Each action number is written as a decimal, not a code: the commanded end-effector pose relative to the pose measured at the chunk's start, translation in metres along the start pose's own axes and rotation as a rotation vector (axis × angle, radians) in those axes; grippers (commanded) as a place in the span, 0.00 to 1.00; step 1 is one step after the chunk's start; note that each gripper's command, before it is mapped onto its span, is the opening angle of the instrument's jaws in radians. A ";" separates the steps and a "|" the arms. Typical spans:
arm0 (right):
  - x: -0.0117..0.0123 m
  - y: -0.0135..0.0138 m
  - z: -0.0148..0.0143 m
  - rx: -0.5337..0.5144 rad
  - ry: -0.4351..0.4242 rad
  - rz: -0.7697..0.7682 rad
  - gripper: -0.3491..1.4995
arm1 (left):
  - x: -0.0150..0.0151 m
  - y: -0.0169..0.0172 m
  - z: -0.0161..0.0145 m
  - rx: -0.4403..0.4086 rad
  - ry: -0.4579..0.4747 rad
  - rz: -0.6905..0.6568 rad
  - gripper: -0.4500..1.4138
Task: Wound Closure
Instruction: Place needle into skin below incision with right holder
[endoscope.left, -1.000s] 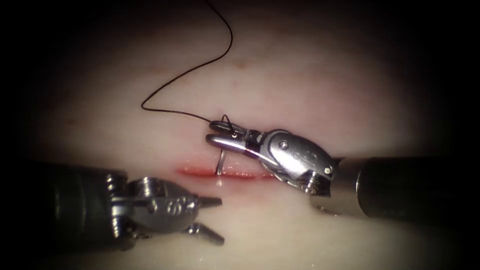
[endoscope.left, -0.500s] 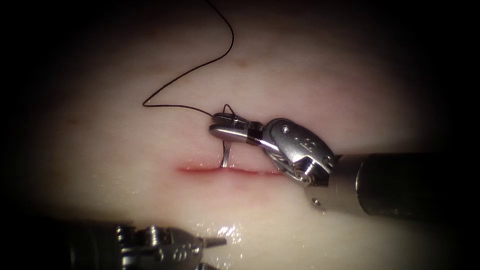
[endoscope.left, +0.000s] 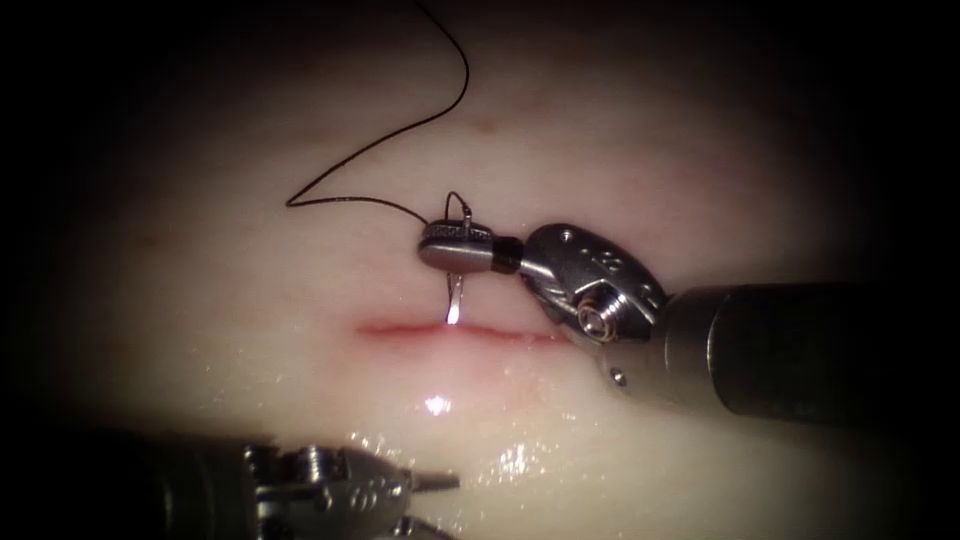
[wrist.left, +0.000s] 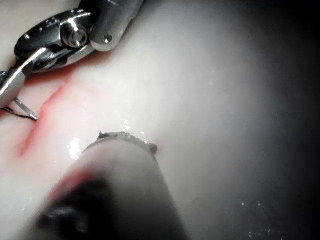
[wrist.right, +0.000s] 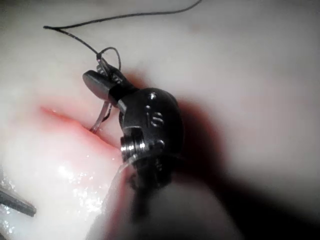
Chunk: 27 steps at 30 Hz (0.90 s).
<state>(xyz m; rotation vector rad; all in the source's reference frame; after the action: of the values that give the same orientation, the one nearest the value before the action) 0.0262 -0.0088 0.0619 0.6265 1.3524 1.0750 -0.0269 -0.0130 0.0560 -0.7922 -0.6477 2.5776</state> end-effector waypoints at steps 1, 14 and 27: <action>-0.0003 0.0002 0.0008 0.002 0.000 0.006 0.00 | -0.0002 0.0000 0.0010 -0.001 -0.004 -0.002 0.35; 0.0007 0.0008 0.0009 0.002 -0.001 0.024 0.00 | -0.0031 -0.0007 0.0034 -0.043 -0.024 -0.032 0.34; 0.0006 0.0005 0.0011 0.124 -0.081 0.073 0.00 | -0.0035 -0.0007 0.0032 -0.048 -0.024 -0.027 0.34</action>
<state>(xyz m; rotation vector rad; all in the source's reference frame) 0.0263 -0.0079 0.0617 0.8481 1.3418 1.0225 -0.0254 -0.0145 0.0597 -0.7632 -0.7228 2.5596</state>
